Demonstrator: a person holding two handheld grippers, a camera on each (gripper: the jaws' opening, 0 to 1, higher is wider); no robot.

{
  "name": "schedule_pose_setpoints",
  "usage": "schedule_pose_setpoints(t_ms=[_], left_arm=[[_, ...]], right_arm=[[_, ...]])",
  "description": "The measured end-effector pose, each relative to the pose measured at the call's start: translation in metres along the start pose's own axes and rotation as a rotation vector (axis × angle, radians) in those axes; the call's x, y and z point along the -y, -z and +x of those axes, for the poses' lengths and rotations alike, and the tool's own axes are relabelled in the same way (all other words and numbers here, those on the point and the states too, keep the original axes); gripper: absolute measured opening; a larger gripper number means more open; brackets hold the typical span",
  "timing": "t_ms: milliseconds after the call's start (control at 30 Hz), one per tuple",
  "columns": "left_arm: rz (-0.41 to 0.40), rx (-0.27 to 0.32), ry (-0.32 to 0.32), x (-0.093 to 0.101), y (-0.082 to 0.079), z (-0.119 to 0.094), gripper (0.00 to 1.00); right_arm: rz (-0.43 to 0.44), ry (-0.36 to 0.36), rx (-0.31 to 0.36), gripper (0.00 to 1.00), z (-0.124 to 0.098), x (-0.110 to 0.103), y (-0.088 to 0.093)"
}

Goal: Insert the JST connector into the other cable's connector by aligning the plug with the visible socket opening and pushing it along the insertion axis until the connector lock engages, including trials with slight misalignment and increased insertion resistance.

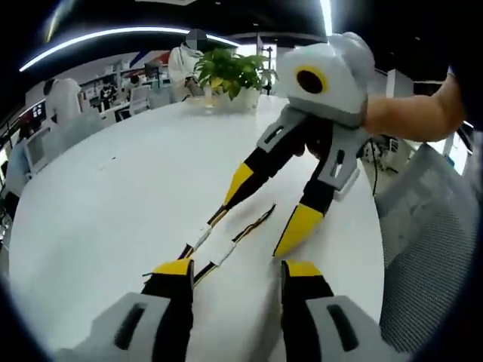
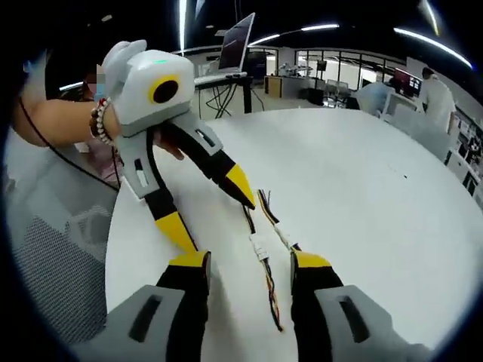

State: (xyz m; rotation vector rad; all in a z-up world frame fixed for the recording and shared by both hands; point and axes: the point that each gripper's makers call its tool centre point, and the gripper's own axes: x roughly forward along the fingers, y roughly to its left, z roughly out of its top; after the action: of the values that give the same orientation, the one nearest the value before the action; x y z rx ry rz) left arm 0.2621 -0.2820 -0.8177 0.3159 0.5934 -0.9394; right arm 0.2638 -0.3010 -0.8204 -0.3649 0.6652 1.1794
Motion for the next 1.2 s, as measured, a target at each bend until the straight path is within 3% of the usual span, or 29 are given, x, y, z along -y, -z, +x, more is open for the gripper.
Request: schedule_pose_setpoints(t_ms=[33, 133, 333, 433, 533, 633, 767, 867, 967, 1067, 1200], left_arm=[[-0.013, 0.006, -0.012, 0.001, -0.001, -0.001, 0.43], [-0.076, 0.021, -0.050, -0.001, -0.005, -0.011, 0.52], [-0.067, 0.072, -0.155, -0.012, -0.012, -0.039, 0.61], [-0.124, 0.093, -0.183, -0.013, -0.013, -0.057, 0.71], [-0.157, 0.095, -0.200, -0.011, -0.008, -0.070, 0.85], [-0.194, 0.095, -0.200, -0.004, -0.003, -0.085, 0.86], [-0.226, 0.113, -0.253, -0.002, 0.001, -0.109, 0.96], [-0.230, 0.119, -0.317, -0.002, 0.007, -0.132, 0.94], [-0.251, 0.130, -0.378, -0.002, 0.014, -0.150, 0.99], [-0.287, 0.155, -0.407, 0.001, 0.021, -0.166, 0.99], [-0.322, 0.199, -0.437, 0.014, 0.028, -0.185, 0.99]], right_arm=[[0.038, -0.014, -0.055, 0.38, -0.004, -0.006, 0.008], [0.017, 0.010, -0.019, 0.39, -0.010, -0.008, 0.004], [0.046, 0.066, 0.038, 0.55, -0.031, -0.009, -0.003], [0.111, 0.077, 0.105, 0.63, -0.042, -0.008, -0.006], [0.205, 0.092, 0.123, 0.68, -0.058, -0.007, 0.003], [0.238, 0.122, 0.185, 0.67, -0.076, -0.007, 0.002], [0.260, 0.181, 0.247, 0.74, -0.103, -0.005, 0.006], [0.247, 0.241, 0.276, 0.78, -0.122, 0.000, 0.015], [0.255, 0.286, 0.273, 0.80, -0.136, 0.003, 0.027], [0.275, 0.341, 0.282, 0.82, -0.154, 0.005, 0.040], [0.331, 0.397, 0.364, 0.76, -0.178, 0.001, 0.042]])
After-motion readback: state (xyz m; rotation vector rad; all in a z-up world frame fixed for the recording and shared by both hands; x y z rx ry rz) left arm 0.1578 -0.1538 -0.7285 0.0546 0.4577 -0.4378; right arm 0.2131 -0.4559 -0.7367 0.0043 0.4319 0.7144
